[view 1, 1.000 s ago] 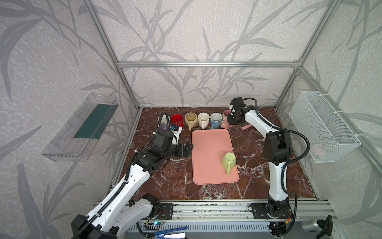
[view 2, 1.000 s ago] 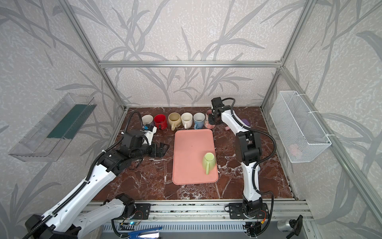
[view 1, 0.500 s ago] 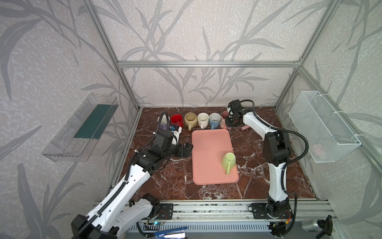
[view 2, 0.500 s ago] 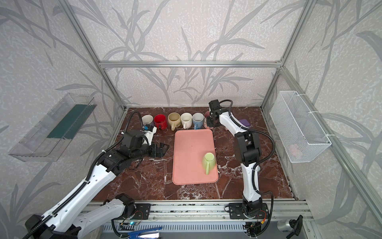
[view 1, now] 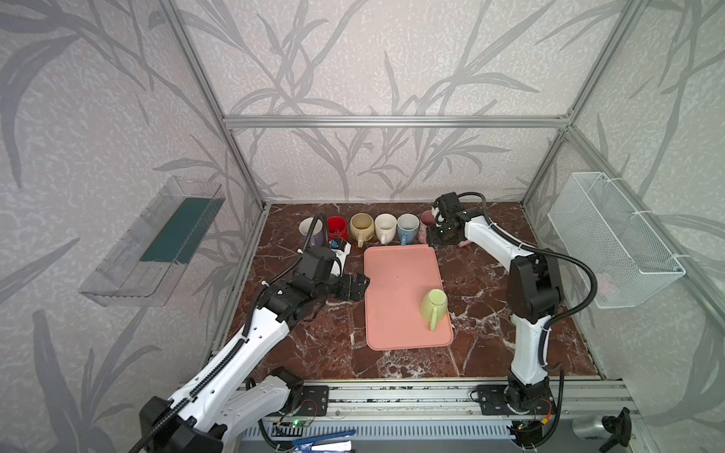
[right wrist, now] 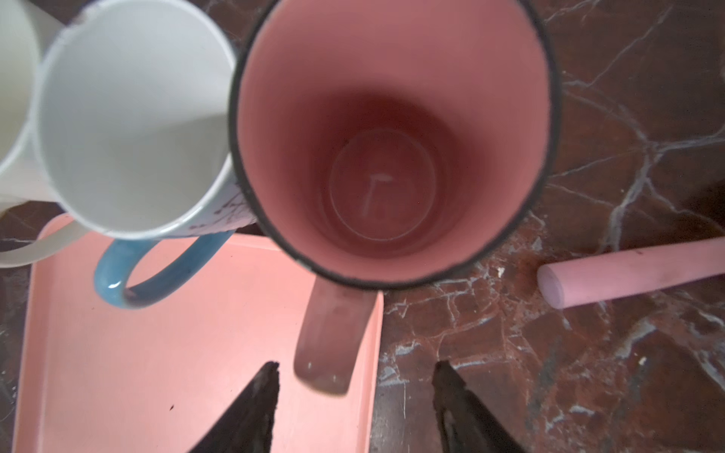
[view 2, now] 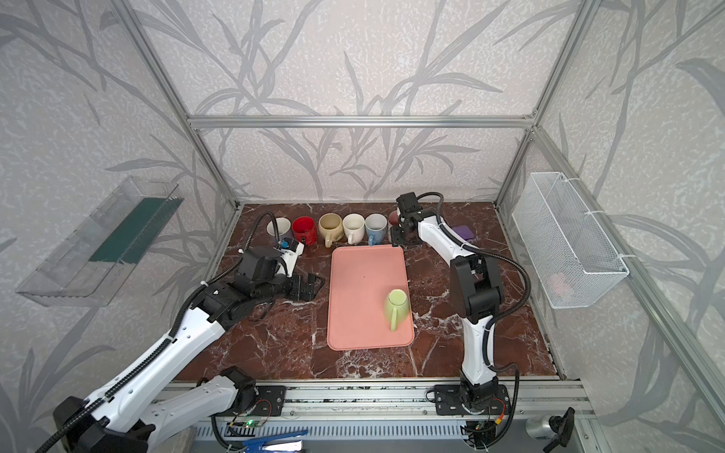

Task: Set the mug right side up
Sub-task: 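Lower the upright pink mug beside the blue mug with the right gripper, then open and withdraw the right gripper while the left gripper reaches the green mug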

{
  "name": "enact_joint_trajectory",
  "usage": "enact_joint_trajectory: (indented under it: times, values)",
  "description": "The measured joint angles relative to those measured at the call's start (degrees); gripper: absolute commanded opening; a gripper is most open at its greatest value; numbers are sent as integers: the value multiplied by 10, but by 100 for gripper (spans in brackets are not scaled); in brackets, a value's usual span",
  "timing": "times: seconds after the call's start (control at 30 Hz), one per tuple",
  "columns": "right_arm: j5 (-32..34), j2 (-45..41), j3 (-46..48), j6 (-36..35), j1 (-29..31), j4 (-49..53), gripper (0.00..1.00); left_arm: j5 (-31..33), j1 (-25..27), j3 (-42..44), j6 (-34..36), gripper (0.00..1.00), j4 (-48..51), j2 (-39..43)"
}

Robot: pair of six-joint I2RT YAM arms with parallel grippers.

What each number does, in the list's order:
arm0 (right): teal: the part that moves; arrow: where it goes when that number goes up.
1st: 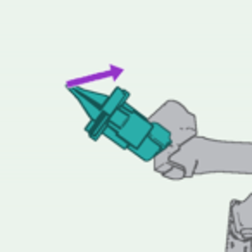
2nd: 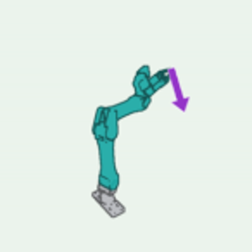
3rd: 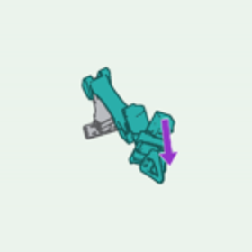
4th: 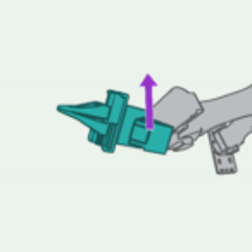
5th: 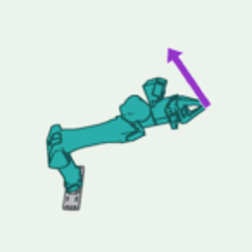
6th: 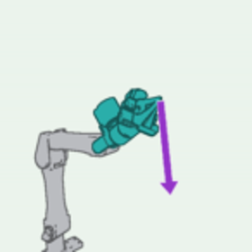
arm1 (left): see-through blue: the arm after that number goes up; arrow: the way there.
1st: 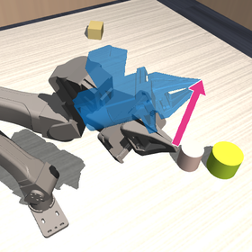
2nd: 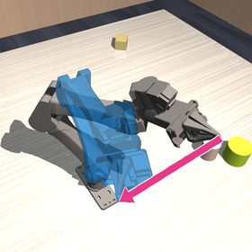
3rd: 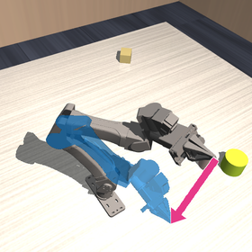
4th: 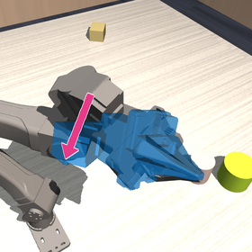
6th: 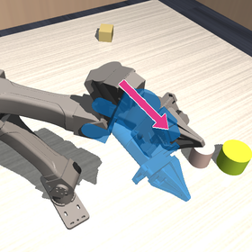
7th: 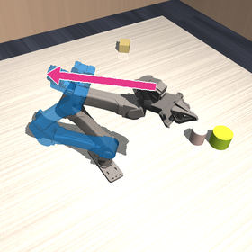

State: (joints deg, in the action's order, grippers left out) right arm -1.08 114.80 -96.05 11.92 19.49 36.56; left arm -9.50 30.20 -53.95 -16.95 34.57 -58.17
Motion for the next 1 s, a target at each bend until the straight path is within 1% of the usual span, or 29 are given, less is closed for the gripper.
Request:
enact_joint_trajectory:
  times: [0.17,0.33,0.5,0.63,0.77,0.87,0.93,1.0]
  values:
    - [0,-91,74,3,0,-25,74,36,46,-19,4,98,23,-21]
    - [-7,-199,176,12,0,-56,76,78,97,-42,2,96,40,-33]
    - [-23,-317,291,31,0,-86,77,123,164,-45,-19,92,50,-48]
    - [-38,-379,349,49,0,-94,77,163,224,-45,-43,92,56,-70]
    - [-45,-428,395,63,-1,-93,77,202,289,-60,-68,92,64,-110]
    - [-55,-467,429,80,-10,-94,77,235,334,-92,-87,95,74,-158]
    - [-69,-497,461,97,-29,-103,78,258,359,-116,-102,96,76,-192]
    - [-98,-531,501,122,-63,-119,78,276,378,-139,-119,97,81,-226]
